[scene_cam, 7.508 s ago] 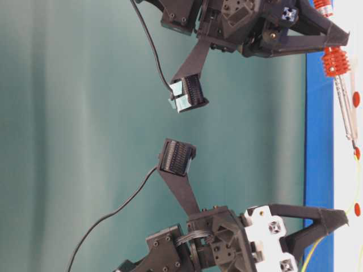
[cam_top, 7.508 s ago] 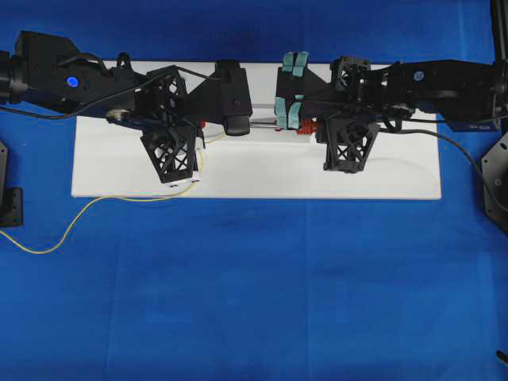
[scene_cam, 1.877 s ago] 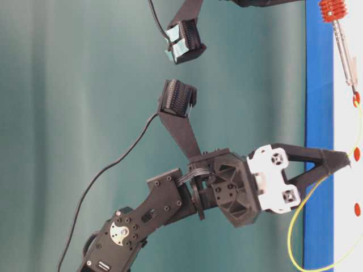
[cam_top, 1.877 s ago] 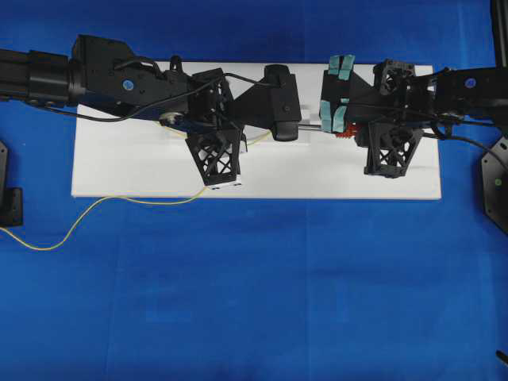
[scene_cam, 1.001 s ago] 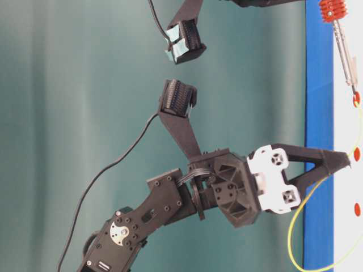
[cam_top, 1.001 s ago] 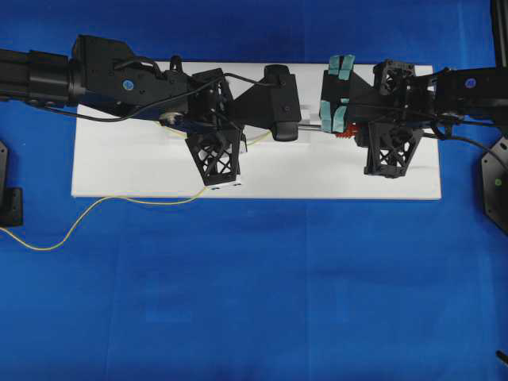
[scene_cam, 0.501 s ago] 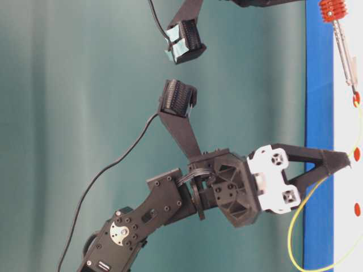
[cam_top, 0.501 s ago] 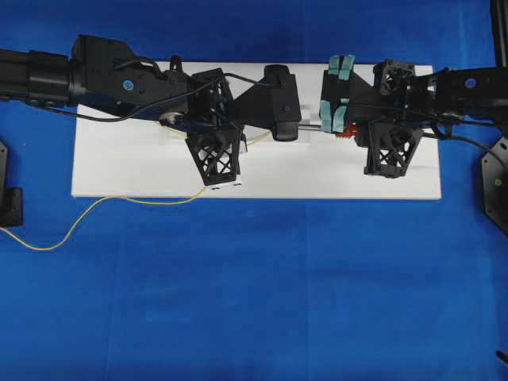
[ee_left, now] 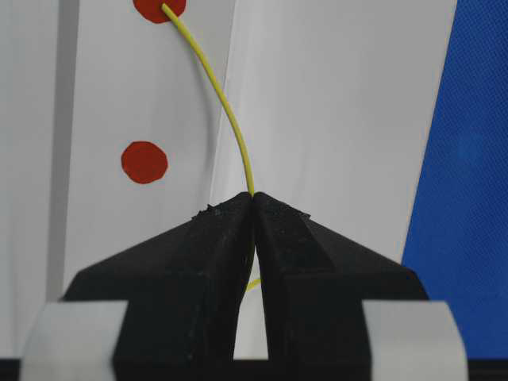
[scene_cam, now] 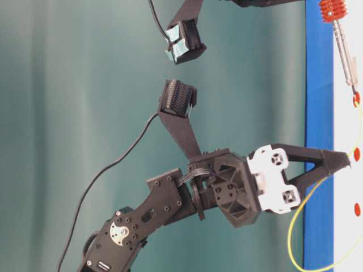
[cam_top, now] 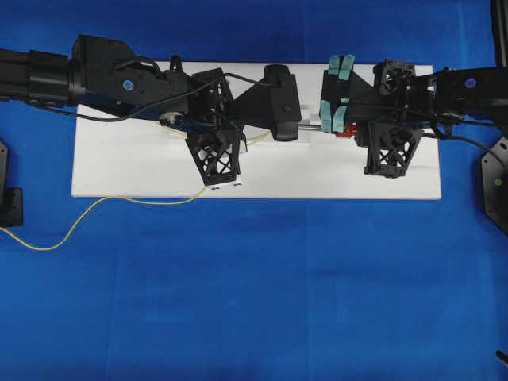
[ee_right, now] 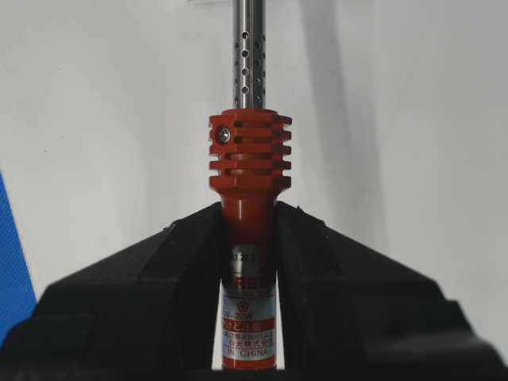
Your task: Touch the tip of the soldering iron to the tip of the solder at the mark.
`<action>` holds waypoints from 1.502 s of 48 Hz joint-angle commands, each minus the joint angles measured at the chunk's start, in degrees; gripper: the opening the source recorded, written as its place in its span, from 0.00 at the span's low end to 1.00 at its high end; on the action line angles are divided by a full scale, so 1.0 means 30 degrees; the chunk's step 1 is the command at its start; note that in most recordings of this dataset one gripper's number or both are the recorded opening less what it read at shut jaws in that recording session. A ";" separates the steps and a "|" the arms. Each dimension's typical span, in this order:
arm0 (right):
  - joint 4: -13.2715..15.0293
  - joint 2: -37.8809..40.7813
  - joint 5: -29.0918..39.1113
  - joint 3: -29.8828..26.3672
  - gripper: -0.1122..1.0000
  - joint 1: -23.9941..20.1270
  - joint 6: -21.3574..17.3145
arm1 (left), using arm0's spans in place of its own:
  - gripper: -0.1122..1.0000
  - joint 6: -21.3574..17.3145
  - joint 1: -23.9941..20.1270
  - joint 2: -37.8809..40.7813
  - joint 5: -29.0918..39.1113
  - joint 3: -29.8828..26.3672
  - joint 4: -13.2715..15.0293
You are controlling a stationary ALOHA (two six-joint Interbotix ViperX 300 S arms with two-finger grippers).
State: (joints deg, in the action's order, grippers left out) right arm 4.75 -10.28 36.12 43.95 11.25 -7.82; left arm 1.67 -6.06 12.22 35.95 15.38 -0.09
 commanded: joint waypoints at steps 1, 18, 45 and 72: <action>0.0029 -0.0205 -0.0088 -0.0439 0.16 0.0029 0.0029 | 0.13 -0.0029 0.0000 -0.0381 -0.0088 -0.0469 -0.0059; 0.0000 -0.0205 -0.0234 -0.0439 0.16 0.0029 0.0029 | 0.13 0.0205 0.0000 -0.3252 0.0234 0.0850 -0.0059; 0.0029 -0.0293 -0.0410 -0.0439 0.16 0.0029 0.0000 | 0.13 0.0996 0.0029 -0.7676 -0.0498 0.4570 -0.0059; 0.0000 -0.7881 -0.2080 0.2900 0.16 0.0029 -0.0322 | 0.13 0.1201 0.0029 -0.8906 -0.1465 0.5654 -0.0059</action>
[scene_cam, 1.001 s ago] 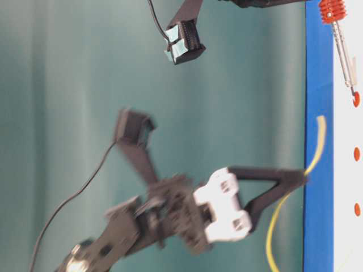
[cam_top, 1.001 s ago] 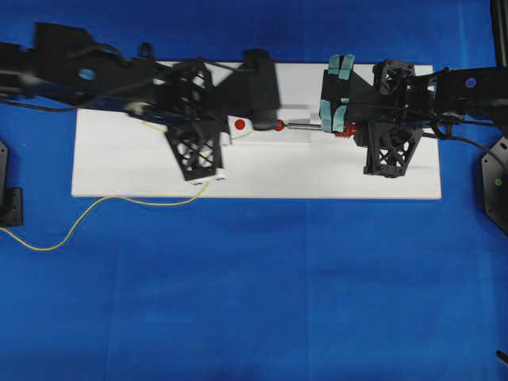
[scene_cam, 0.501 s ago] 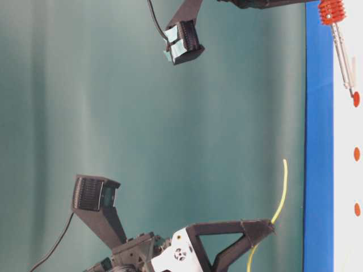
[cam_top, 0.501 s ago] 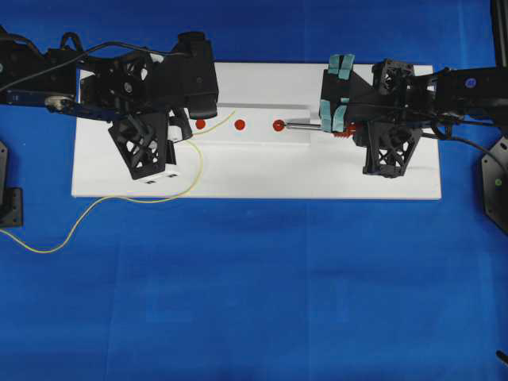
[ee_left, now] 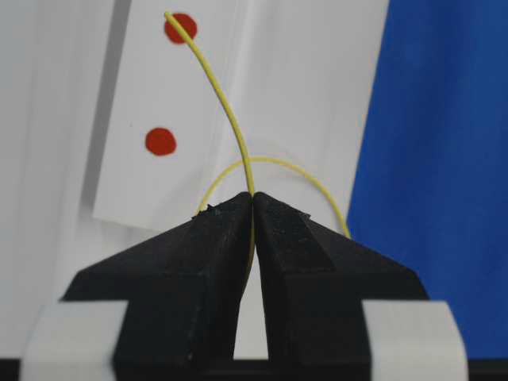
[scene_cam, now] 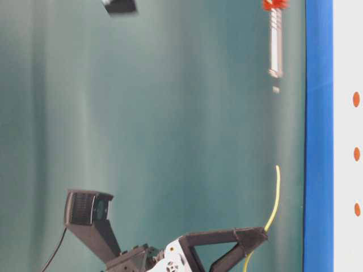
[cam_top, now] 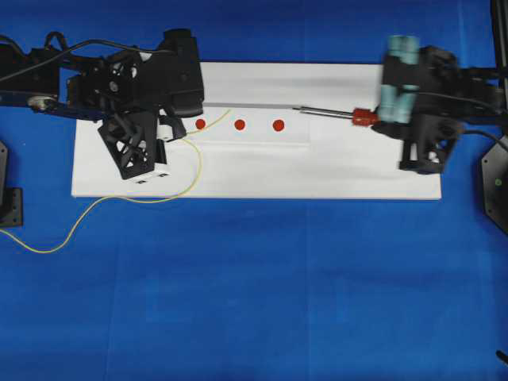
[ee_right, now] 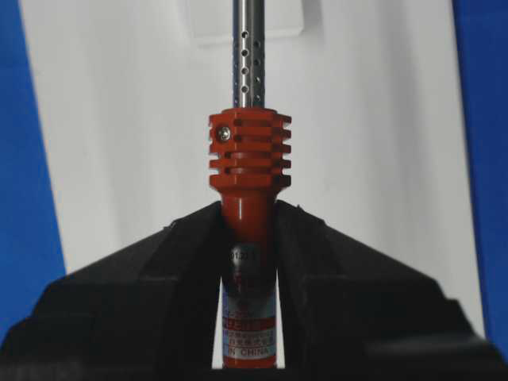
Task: Touch the tip of the soldering iron to the tip of the solder at the mark.
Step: 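Withdraw both grippers and lower the tools back toward the table, then set the solder wire and soldering iron down and open both grippers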
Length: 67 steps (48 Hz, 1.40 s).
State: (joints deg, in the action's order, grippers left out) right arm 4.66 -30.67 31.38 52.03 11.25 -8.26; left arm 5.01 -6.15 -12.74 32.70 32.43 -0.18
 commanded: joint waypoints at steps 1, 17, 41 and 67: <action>0.0029 -0.1318 -0.0615 0.0381 0.16 0.0029 -0.0234 | 0.13 0.0117 0.0059 -0.0674 -0.0527 0.0059 -0.0029; -0.0234 -0.1494 -0.1289 0.0879 0.16 0.0000 -0.0498 | 0.13 0.0322 0.0088 -0.0908 -0.1143 0.0352 0.0000; -0.3926 -0.0850 -0.5010 0.0850 0.16 -0.7031 -0.0527 | 0.13 0.4541 0.6504 -0.2812 -0.4834 0.2900 0.0000; -0.4922 0.6914 -1.0635 0.0938 0.16 -1.0781 -0.0615 | 0.13 0.6182 1.0283 0.2344 -1.5732 0.7529 0.0000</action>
State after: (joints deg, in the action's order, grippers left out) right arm -9.67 -12.04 1.85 55.55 -20.57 -10.20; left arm 23.82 24.43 -8.09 -11.87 55.20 -0.09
